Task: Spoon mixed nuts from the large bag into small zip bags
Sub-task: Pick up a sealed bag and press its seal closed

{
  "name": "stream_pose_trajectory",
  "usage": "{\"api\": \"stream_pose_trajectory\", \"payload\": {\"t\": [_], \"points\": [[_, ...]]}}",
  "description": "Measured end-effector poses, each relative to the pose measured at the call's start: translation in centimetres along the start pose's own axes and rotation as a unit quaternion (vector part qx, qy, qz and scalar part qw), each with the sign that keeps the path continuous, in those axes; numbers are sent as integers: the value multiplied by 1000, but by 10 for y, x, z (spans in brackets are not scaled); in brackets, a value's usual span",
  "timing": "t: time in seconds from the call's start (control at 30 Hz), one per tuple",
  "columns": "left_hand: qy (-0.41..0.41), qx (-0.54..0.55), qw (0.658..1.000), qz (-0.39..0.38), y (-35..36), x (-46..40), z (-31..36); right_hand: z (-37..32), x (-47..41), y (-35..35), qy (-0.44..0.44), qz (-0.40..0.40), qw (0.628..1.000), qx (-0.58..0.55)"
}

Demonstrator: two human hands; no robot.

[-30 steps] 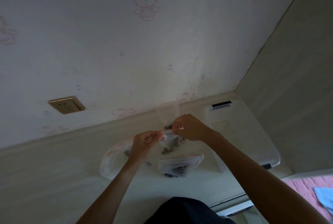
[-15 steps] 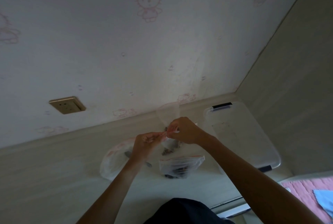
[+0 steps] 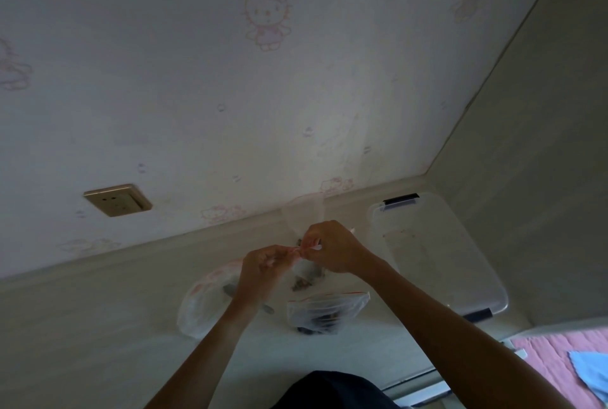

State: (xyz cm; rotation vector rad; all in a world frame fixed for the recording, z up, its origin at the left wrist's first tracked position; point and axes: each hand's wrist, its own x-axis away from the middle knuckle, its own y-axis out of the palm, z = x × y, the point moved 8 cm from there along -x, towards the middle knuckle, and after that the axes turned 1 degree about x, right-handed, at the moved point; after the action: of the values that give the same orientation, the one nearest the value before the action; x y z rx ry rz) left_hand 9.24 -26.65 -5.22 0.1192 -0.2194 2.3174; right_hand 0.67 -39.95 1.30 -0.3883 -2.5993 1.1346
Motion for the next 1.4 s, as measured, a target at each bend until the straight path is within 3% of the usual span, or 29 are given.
{"api": "stream_pose_trajectory", "payload": {"t": [0.7, 0.97, 1.23, 1.4], "points": [[-25, -1, 1000, -6, -7, -4, -7, 65, 41, -41, -25, 34, 996, 77], [-53, 10, 998, -28, -4, 5, -9, 77, 55, -49, 1, 15, 1000, 15], [-52, -59, 987, -140, -12, 27, -22, 76, 67, -40, 29, -136, 990, -17], [-1, -95, 988, -124, -27, 17, -12, 84, 49, -47, 75, -65, 992, -72]]}}
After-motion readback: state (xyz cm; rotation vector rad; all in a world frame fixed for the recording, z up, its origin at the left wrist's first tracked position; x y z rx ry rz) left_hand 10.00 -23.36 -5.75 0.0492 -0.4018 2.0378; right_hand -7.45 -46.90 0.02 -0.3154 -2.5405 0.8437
